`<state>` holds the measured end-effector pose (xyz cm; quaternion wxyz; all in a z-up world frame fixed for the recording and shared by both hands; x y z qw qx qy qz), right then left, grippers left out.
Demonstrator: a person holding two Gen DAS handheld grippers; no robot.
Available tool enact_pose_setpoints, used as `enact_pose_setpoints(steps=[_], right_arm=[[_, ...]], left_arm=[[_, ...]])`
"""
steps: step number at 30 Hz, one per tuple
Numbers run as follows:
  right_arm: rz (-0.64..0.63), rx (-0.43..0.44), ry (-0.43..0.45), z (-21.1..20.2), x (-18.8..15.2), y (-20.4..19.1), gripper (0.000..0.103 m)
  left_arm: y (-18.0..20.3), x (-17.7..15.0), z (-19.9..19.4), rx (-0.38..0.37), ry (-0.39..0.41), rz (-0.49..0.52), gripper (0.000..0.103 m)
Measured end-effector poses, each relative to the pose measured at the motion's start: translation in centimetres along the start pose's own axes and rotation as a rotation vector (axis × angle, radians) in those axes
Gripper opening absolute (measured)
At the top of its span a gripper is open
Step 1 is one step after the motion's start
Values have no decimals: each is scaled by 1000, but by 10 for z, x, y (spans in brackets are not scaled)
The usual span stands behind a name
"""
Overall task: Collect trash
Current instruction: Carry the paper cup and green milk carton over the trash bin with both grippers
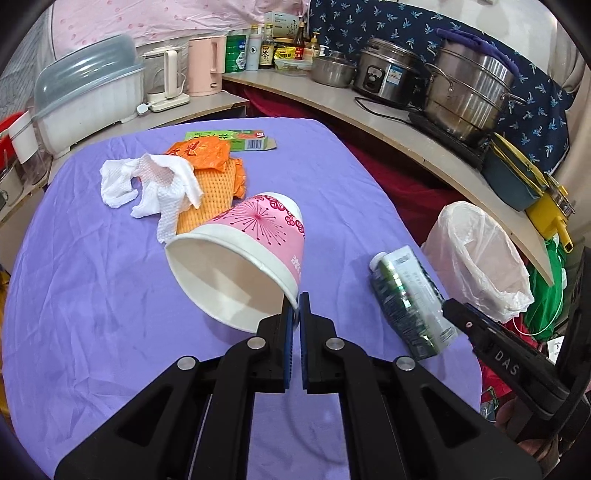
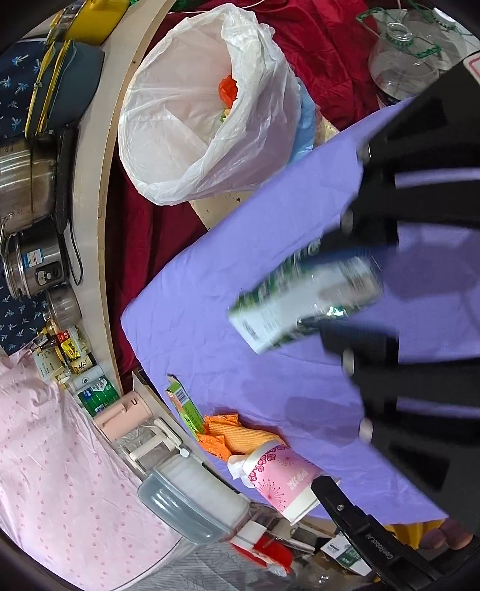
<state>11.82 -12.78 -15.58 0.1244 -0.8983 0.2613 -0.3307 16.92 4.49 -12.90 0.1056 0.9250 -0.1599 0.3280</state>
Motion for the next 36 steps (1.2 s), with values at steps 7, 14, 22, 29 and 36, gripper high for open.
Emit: enact_pose_setpoints(steps=[7,14,22,29,36], right_arm=[[-67,-43,-4,18,-2,3,62],[-155,-98,-6,37,4,11,68],[-104,-104,-53,53,8,38,58],[-86,-57,-7,34,16,34,44],[-56,-8,74,-1,36,33,43]], left_arm=[[8,-3,8,0,-22,10,3],[17,-6,16,-9,-40,24,3],[26,-6,26,-12,-57,31,3],[40,0,28,-27,-56,44,3],[70,10,23,-79,-40,74,3]])
Point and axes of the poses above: each gripper's, at about its wrist camera, not at the fingertips, and z roughly the way its jaws point, y to its right, x to its top, the point moved 8 cm from there along z, roughly the way its jaws point, and after that the axes turned 6 degrees about z, right-handed, at the moved point
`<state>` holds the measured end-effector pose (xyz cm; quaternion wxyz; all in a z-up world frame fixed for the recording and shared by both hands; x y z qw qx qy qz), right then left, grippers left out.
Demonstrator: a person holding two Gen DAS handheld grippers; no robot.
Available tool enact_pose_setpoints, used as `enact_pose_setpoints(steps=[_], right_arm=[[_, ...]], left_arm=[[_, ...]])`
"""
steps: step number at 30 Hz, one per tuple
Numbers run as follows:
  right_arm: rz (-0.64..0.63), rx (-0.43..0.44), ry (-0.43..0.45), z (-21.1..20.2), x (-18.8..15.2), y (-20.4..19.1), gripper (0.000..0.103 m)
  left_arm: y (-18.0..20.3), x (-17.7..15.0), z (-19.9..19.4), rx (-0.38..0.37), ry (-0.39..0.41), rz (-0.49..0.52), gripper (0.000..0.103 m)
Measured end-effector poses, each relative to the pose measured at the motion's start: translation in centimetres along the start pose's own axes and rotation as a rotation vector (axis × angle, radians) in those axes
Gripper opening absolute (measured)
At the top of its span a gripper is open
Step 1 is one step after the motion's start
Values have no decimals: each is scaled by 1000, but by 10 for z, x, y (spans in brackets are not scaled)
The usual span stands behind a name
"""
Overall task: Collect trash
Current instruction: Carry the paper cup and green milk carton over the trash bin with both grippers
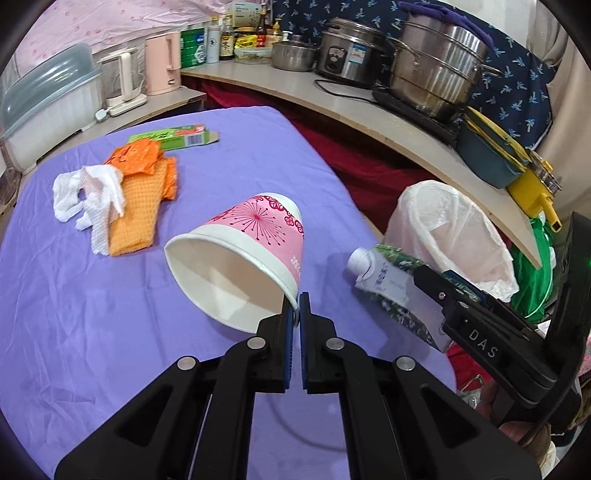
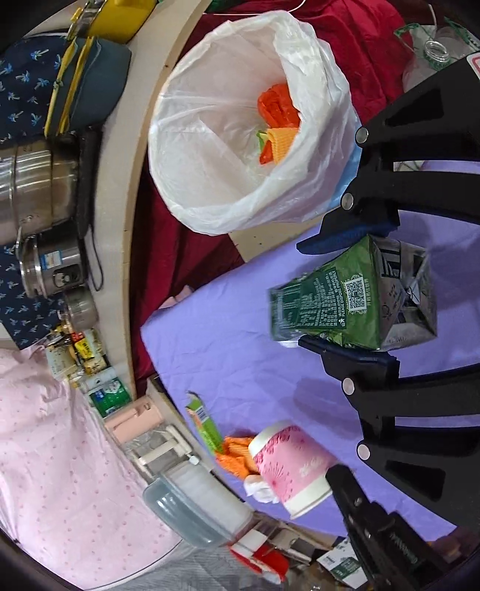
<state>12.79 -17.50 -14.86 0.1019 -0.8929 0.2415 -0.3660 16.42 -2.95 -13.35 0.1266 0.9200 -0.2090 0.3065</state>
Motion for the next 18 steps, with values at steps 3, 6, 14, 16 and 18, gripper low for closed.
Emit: enact_pose_setpoints(steps=[3,6,14,16,18], right_arm=[[15,11,21,-9,8,4,43],[29,17,40,-16,15,11,43],[23,19,-29,-16,-6,23,43],[6,17,-58,-15,-18,22,43],[-10,18,-108,-11,-32,21,43]], left_arm=[[17,7,-2,-28,7,14,3],[35,15,-3,-47,16,34,3],[51,18,-4,-55,22,47,3],[49,15,-2,-53,15,41,3],[47,11,-1,-50,8,40,3]])
Point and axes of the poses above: each gripper's, at about its wrist camera, not at the fingertips, and z roughly the way its jaws point, y to its right, x to its top, the point moved 8 cm from there along z, roughly the way its jaws point, and after that the axes turned 6 degrees about z, right-handed, at the moved point
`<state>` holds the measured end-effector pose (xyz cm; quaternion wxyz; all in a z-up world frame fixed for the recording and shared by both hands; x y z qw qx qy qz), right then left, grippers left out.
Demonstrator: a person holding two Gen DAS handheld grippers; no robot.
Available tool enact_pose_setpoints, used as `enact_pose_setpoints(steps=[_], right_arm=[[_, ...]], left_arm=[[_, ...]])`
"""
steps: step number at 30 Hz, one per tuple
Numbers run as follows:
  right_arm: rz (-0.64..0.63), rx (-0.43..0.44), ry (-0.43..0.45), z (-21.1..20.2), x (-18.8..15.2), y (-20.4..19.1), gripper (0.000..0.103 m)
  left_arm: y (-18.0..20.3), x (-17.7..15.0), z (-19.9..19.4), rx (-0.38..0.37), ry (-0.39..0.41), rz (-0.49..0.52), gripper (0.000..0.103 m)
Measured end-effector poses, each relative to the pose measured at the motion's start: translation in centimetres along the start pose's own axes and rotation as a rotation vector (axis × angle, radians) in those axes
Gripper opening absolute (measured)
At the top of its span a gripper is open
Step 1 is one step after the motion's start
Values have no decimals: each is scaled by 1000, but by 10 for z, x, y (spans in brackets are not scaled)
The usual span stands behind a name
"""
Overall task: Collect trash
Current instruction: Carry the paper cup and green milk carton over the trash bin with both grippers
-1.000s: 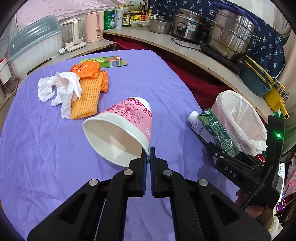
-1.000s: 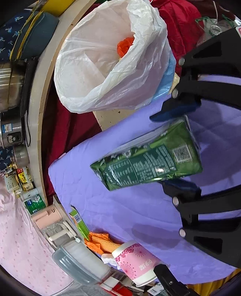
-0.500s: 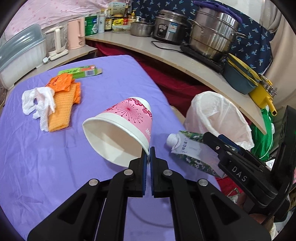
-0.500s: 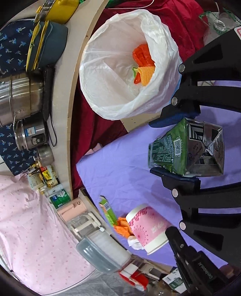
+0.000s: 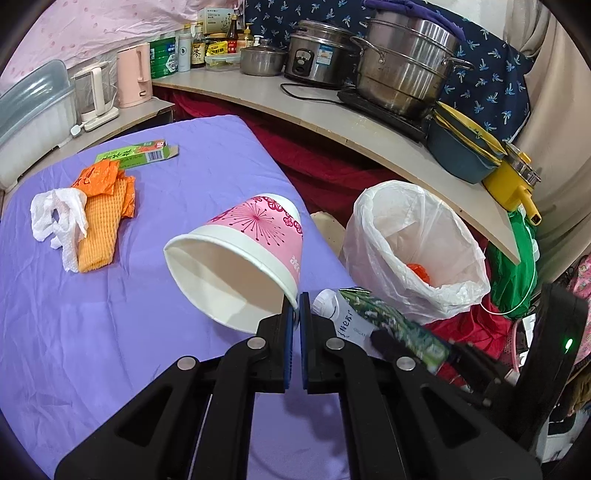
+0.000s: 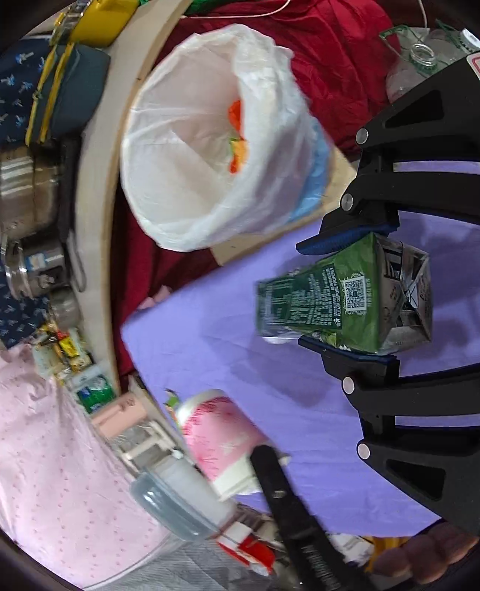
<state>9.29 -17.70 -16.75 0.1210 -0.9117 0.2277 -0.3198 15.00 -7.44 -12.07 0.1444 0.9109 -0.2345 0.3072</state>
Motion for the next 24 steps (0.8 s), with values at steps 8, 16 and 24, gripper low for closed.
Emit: enact_pose_setpoints(steps=[8,16,24], right_arm=[[-44,-52,-78,20,-13,-1,57],[-125,-69,-146,36,-11,-13,38],[-91,-36,-56,11,1,-14,37]], left_arm=[[-10,-13,-1,16,-16,-4,3],[-21,-13,-1,28,-15,-24,3],[-18,-6,-4,17,-5,-7,3]])
Point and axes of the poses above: each gripper's, at about its wrist camera, not at the fingertips, and z roughly the way its jaws point, y to its right, x to its top, the point moved 8 cm from there along z, roughly the way its jaws point, and after that the axes turned 6 degrees about z, right-handed, at the moved point
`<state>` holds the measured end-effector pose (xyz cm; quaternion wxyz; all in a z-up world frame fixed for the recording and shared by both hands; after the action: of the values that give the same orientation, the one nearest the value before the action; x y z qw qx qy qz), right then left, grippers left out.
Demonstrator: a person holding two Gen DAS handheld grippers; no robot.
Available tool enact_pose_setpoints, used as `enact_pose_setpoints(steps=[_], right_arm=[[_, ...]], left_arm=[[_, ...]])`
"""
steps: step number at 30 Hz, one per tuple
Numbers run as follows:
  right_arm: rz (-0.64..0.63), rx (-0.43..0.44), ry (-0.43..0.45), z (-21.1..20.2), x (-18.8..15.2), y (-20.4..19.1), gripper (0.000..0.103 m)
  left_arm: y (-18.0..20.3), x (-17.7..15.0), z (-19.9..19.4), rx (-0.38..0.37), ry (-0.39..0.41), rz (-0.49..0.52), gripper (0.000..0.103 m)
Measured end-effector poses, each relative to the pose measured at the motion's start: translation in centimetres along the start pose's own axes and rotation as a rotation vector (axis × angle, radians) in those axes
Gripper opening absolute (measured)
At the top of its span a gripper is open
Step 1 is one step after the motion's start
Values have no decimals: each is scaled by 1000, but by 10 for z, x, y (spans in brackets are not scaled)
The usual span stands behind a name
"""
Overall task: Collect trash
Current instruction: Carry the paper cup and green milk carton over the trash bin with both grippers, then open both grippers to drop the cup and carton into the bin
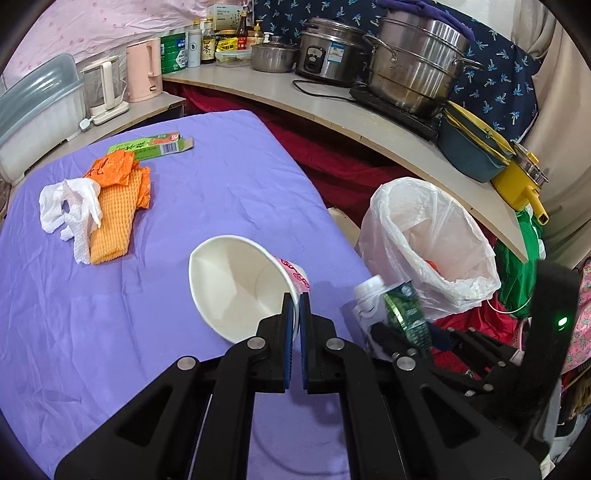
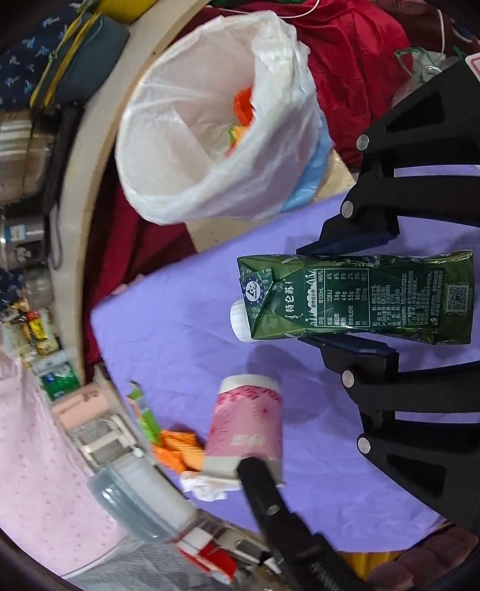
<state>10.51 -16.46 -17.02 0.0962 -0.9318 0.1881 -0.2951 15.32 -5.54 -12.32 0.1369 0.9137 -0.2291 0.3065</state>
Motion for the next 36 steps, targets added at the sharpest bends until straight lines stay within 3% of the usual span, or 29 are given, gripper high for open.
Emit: enact_pose_setpoints(steps=[5,14,23,27,28,33,36], right_arm=[[65,-13,96,-30,29,25,37],[247,-96,226,-79,61,118,37],[356,-176,261,-99,61,180,37],[373,-185,263,-97,62,192,37],[376,-185,264,-97,63,194,37],[383,-180,267,-93,67,197,37],[383,-171,267,-89,72,196,37]], left_arm=[[23,22,-3,-31,23,48,3],[114,73,4,-155,71,182,3],[187,97,51,-273,14,217,3],[196,102,71,-261,-6,201,4],[196,103,74,-249,-8,200,6],[187,106,78,-214,-7,194,33],[177,108,76,-199,6,178,37]])
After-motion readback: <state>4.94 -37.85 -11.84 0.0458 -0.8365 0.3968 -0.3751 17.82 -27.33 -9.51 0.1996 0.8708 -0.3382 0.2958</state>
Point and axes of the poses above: each gripper's, at about its wrist camera, not at the fingertips, and z roughly the way its jaws point, y to its right, x to its top, the point moved 8 cm from there along z, roughly the way its jaws point, and after that the axes turned 6 degrees about z, right-handed, at the moved point
